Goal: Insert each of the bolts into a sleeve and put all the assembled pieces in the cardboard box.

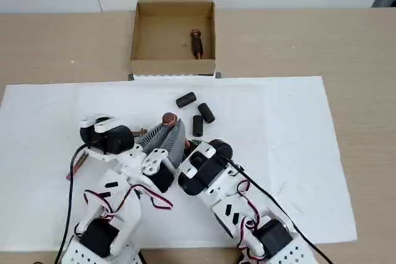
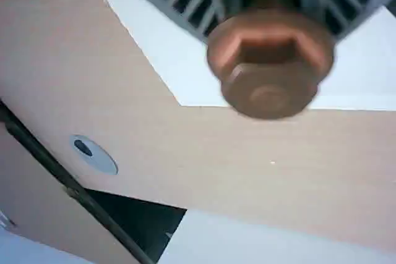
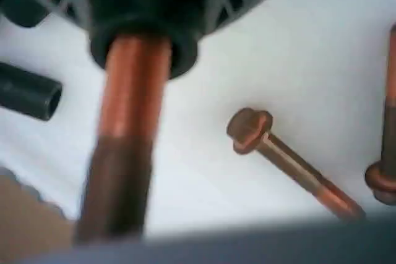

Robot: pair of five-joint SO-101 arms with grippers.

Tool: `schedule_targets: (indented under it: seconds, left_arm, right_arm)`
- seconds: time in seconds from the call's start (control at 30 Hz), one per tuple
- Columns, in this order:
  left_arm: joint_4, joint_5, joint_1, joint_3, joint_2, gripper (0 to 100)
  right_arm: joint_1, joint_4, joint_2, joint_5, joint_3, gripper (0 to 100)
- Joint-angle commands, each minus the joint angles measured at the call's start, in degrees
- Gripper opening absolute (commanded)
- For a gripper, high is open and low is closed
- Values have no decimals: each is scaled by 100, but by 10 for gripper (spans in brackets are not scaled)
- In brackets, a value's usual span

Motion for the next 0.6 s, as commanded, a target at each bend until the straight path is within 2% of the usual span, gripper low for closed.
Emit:
schedule_targets:
  seconds: [0.0,0.23,0.47,0.57]
  left_arm:
    - [536,9,264,-163,-70,6]
    - [1609,-114,695,-418,-70,6]
    - [1732,-571,712,-400,-70,9]
    - [1758,-738,589,-400,-70,85]
  right_arm:
    - [-48,-189,-40,53,-79,4]
    - [-40,-189,-40,53,-88,4]
    - [-40,-400,-40,53,-44,4]
    - [-40,-400,-40,62,-35,4]
